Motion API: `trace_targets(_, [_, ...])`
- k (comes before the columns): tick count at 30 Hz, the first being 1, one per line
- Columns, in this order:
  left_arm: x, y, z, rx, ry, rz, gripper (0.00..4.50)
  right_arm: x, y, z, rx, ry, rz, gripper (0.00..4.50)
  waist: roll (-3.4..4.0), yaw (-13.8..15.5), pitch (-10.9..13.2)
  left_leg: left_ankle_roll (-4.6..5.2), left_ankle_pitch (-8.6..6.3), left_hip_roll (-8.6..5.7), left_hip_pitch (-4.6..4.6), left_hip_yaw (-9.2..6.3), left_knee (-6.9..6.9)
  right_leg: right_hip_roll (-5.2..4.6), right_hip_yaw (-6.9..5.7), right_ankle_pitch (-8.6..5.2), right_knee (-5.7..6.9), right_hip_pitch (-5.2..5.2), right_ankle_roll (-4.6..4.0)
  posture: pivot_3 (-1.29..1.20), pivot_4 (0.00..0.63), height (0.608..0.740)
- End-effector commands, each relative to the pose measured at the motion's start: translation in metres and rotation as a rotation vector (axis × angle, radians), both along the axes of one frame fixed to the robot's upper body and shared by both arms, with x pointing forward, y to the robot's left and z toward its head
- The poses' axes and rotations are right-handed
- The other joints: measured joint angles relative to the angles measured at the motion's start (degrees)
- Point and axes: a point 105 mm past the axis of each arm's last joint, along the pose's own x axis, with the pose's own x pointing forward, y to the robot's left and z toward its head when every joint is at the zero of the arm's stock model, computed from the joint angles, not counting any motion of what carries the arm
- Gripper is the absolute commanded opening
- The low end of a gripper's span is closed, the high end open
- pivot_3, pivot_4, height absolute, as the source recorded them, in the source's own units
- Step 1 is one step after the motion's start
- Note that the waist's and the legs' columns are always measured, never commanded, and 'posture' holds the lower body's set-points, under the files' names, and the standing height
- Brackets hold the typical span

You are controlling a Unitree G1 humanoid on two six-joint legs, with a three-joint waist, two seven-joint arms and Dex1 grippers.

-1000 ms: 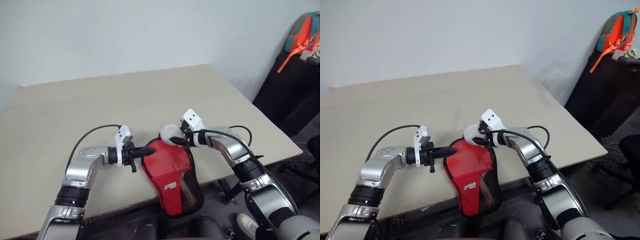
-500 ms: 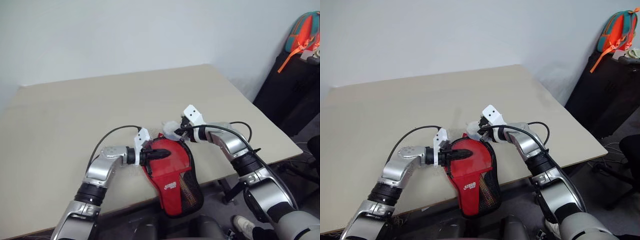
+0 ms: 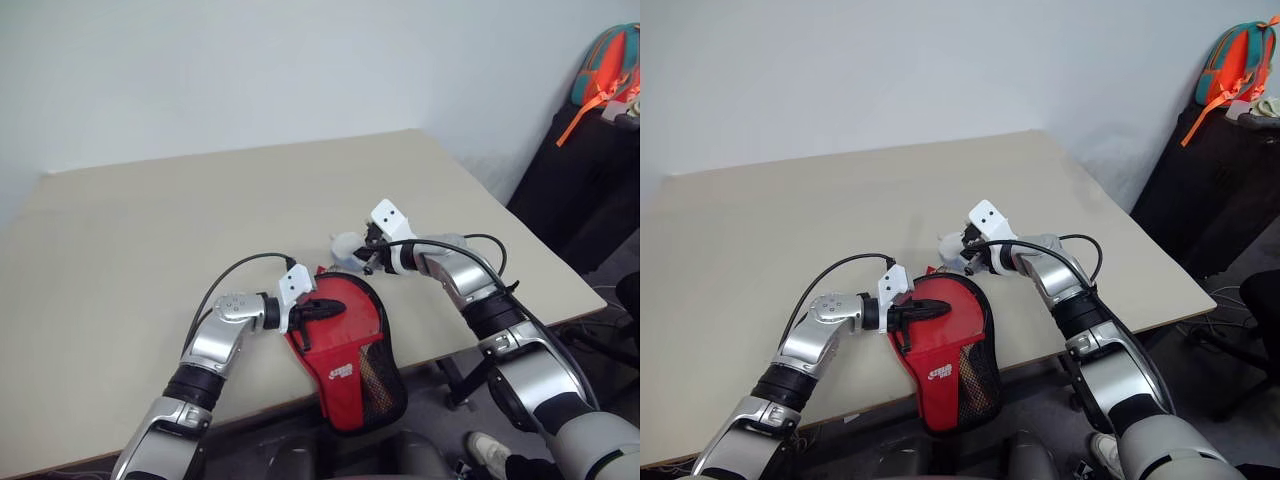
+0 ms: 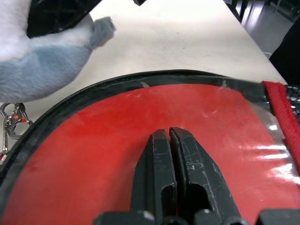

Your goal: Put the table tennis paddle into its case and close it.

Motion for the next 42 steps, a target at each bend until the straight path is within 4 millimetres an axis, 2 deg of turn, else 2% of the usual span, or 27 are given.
trace_targets(1, [-0.007, 0.006, -0.023, 0.068, 0.074, -0.002, 0.00, 0.013, -0.015, 0.027, -0.017, -0.100, -0.026, 0.01, 0.02, 0.01, -0.01, 0.00, 0.00, 0.00, 0.00, -0.01, 0.01, 0.00, 0.00, 0.00, 0.00, 0.01, 0.00, 0.00, 0.000, 0.715])
trace_targets(9, [-0.009, 0.007, -0.025, 0.087, 0.100, -0.029, 0.00, 0.012, -0.035, 0.023, -0.081, -0.111, -0.017, 0.01, 0.12, 0.00, -0.07, 0.01, 0.00, 0.00, 0.02, -0.02, 0.01, 0.00, 0.00, 0.00, 0.00, 0.02, 0.01, 0.00, 0.000, 0.715])
trace_targets(17, [-0.010, 0.008, -0.026, 0.092, 0.131, -0.051, 0.00, -0.007, -0.069, 0.014, -0.167, -0.105, 0.017, 0.01, 0.13, 0.13, -0.07, 0.02, -0.01, -0.01, 0.02, -0.07, 0.04, -0.02, -0.01, -0.01, -0.01, 0.04, 0.01, 0.00, 0.000, 0.715])
trace_targets(22, [-0.009, 0.008, -0.024, 0.092, 0.143, -0.058, 0.00, -0.028, -0.094, 0.009, -0.198, -0.085, 0.019, 0.01, 0.13, 0.23, -0.07, 0.04, -0.02, -0.01, 0.04, -0.13, 0.06, -0.04, -0.02, -0.06, -0.02, 0.05, -0.06, 0.00, 0.000, 0.715])
trace_targets(32, [-0.005, 0.009, -0.020, 0.096, 0.146, -0.070, 0.00, -0.077, -0.125, 0.014, -0.200, -0.028, 0.019, 0.01, 0.13, 0.72, -0.07, 0.19, -0.11, -0.01, 0.03, -0.39, 0.19, -0.11, -0.19, -0.08, -0.13, 0.10, -0.07, 0.00, 0.000, 0.715])
trace_targets(42, [0.001, 0.008, -0.016, 0.096, 0.138, -0.080, 0.00, -0.143, -0.135, 0.017, -0.196, 0.071, 0.126, 0.01, 0.13, 2.24, -0.05, 0.86, -0.52, -0.03, 0.05, -0.83, 0.57, -0.20, -0.51, -0.09, -0.30, 0.46, -0.05, 0.00, 0.000, 0.715])
